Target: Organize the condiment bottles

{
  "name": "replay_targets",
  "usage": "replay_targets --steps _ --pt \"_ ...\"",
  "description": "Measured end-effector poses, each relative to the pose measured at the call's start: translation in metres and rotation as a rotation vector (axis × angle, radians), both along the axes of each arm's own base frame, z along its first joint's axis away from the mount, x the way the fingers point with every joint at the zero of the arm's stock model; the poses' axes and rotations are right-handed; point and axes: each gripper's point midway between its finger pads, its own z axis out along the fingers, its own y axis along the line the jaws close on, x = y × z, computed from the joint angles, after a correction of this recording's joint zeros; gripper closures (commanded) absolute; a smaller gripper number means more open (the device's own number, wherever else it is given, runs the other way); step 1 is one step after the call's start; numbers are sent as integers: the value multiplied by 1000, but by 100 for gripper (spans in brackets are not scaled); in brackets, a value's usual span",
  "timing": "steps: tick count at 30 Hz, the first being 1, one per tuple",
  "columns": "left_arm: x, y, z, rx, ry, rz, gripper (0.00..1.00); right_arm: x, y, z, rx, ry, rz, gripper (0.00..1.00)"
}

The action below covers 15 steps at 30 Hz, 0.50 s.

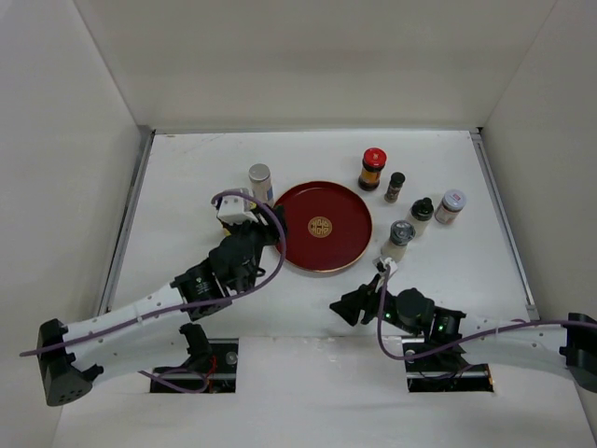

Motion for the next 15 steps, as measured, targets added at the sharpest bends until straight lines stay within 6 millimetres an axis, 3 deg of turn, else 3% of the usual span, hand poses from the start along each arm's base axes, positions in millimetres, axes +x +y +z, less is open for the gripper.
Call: replay_targets --steps 2,5,11,15 --pt "9 7 7 14 4 55 33 0 0 2 6 -2 -1 26" --pt "22 20 5 58 26 127 34 0 0 2 9 -4 -2 24" --pt "50 58 -29 178 123 255 34 1 0 2 9 -4 -2 23" --pt "64 62 -53 227 191 248 36 1 0 2 8 -4 -2 22"
